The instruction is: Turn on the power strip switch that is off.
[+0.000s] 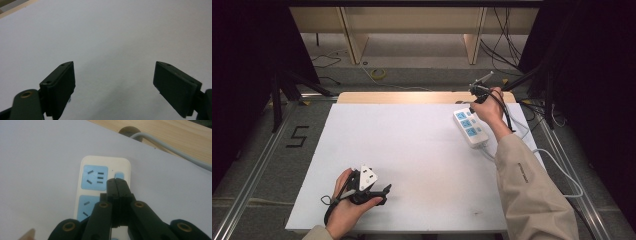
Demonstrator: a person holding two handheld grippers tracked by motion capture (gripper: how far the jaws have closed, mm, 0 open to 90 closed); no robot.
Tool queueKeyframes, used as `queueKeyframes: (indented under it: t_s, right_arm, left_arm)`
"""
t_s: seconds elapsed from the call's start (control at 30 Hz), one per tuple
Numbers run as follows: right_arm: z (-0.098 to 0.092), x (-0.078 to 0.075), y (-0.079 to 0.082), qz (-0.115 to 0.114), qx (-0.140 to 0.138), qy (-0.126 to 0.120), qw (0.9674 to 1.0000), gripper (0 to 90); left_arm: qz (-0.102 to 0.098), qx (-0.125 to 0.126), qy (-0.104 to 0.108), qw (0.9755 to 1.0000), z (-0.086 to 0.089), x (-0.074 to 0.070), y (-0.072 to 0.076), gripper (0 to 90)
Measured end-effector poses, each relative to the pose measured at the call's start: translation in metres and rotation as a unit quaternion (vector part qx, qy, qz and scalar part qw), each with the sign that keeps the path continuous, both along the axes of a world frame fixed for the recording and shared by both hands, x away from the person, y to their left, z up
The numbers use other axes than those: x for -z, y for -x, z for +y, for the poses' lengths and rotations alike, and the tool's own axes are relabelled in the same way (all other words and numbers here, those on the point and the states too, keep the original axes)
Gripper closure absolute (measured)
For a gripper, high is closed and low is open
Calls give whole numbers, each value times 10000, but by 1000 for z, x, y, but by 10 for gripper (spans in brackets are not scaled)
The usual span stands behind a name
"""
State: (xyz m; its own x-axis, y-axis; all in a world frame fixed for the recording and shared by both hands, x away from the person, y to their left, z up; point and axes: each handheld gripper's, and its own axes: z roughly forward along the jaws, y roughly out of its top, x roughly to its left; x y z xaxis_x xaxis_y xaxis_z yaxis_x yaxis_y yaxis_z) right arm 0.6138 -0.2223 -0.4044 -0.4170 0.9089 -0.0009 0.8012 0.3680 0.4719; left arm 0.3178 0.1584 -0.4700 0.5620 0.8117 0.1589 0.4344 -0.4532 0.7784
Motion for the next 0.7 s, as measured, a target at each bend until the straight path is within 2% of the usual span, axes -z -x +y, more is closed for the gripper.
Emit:
queueKeyframes:
  t_s: [0.7]
  right_arm:
    - [-3, 6, -7, -49, 98, -17, 9999, 900]
  left_arm:
    - [11, 16, -10, 10000, 0, 0, 0, 177]
